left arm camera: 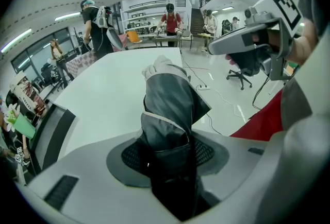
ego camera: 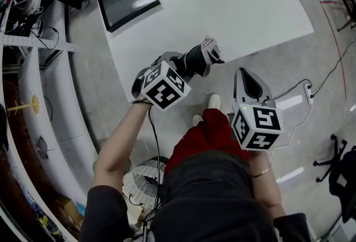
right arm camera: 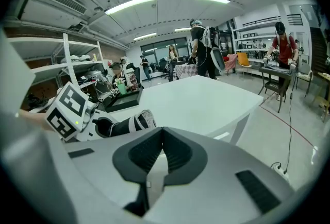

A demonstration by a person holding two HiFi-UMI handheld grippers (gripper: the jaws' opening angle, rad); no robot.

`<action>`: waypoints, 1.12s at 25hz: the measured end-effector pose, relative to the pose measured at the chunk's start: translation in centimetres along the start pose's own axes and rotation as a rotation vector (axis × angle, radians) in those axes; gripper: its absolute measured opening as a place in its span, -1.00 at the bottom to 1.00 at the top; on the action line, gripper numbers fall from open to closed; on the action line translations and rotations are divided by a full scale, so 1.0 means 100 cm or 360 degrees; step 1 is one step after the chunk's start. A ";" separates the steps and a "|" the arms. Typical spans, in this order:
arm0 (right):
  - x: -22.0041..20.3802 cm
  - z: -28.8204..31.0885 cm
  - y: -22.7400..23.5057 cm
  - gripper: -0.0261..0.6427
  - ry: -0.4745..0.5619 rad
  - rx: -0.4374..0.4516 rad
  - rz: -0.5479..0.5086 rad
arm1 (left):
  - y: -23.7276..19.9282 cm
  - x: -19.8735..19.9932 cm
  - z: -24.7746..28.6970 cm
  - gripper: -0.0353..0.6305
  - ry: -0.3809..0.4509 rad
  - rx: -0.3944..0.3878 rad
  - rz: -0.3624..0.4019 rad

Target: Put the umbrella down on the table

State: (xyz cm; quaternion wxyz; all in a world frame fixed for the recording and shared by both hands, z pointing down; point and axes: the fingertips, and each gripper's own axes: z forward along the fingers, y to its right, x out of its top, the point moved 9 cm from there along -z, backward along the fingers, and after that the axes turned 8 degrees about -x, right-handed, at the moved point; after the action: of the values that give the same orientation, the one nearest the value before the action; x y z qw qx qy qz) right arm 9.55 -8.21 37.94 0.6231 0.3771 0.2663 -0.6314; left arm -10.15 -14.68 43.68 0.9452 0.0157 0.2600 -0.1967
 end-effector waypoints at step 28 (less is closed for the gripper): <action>0.000 0.005 0.006 -0.87 -0.0020 0.0031 0.0016 | -0.009 0.001 0.014 -0.17 -0.0096 -0.0088 0.0008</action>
State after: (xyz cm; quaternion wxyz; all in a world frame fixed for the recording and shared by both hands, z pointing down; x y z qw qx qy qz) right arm 10.07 -8.72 38.31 0.6242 0.3805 0.2545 -0.6331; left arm -9.70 -15.76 44.88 0.9532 -0.0158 0.2366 -0.1876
